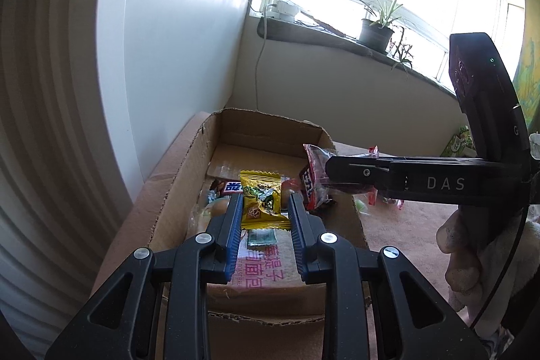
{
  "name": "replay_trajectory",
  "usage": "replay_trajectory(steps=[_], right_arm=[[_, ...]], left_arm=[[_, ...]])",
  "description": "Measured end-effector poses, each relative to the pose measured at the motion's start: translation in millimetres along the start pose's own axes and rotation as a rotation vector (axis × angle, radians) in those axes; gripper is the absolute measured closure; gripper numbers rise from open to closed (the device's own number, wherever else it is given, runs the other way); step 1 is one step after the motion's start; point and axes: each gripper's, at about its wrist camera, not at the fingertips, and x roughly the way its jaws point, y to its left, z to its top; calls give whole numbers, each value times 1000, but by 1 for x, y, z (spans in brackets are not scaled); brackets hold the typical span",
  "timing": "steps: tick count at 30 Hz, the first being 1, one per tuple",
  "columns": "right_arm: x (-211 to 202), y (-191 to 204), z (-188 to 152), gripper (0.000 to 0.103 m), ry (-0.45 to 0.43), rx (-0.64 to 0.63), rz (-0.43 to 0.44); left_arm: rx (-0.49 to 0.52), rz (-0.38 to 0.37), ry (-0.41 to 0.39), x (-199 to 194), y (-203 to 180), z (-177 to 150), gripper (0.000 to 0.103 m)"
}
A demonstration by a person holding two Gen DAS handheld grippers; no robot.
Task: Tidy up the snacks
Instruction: 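Carry the yellow packet and red-edged packet into the box and open both tools, then move both tools back over the last candies on the bed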
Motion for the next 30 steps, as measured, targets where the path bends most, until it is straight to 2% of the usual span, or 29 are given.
replay_trajectory(steps=[7, 9, 10, 11, 12, 15, 17, 21, 30], right_arm=[[8, 7, 3, 50, 4, -8, 7], [9, 6, 4, 47, 6, -6, 7], [9, 5, 4, 44, 5, -4, 6], [8, 5, 4, 35, 3, -3, 3], [7, 4, 5, 28, -4, -1, -1], [2, 1, 6, 14, -27, 8, -10], [1, -1, 7, 13, -34, 15, -16], [-2, -4, 8, 13, -34, 19, -29], [-12, -12, 6, 13, -47, 17, -56]], left_arm=[[-8, 12, 4, 1, 3, 1, 77], [-11, 17, 11, 2, 3, 1, 75], [-13, 23, 11, 2, 3, 1, 66], [-15, 27, 10, 2, 3, 1, 55], [-16, 31, 8, 2, 3, 1, 50], [-13, 45, 15, 3, 2, 1, 40], [-8, 69, 15, 3, 1, 0, 30], [0, 124, 22, 3, -2, 0, 21], [8, 145, 31, 4, -4, 2, 21]])
